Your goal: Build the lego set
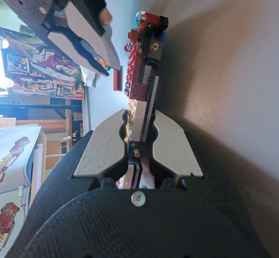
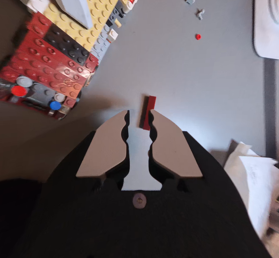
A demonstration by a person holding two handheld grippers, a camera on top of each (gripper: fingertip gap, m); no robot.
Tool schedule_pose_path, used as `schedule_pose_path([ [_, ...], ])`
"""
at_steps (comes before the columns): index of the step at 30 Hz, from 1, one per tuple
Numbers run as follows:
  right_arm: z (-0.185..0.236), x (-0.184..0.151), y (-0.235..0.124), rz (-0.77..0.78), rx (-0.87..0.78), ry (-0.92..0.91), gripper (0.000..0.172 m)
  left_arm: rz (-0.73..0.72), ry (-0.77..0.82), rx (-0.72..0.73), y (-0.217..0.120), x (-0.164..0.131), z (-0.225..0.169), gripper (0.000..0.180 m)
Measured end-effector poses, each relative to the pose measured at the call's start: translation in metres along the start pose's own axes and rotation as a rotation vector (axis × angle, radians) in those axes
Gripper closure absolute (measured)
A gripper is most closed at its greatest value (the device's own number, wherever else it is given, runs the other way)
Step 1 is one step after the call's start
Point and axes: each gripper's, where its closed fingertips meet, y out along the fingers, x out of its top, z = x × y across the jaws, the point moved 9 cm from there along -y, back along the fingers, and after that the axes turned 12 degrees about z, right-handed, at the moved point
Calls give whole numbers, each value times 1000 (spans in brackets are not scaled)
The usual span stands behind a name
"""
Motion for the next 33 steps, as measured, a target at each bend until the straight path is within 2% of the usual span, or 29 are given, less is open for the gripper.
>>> schedule_pose_path([
  [5,-43,-1,4,57,257,183,157,1,-2,-2,0,1,0,152],
  [8,-47,2,15,100,399,249,155,4,0,0,0,2,0,152],
  [14,-34,5,26,162,270,165,155,-6,-2,-6,1,-1,3,152],
  [18,-25,9,14,144,100,49,148,-8,-3,-6,2,-1,4,152],
  [22,-11,8,11,141,47,17,148,-8,-3,-6,5,1,4,152],
  [30,-25,3,22,148,135,88,153,-8,-4,-6,7,-1,5,152],
  [33,-30,3,25,121,197,100,161,-8,-6,-6,8,-1,5,152],
])
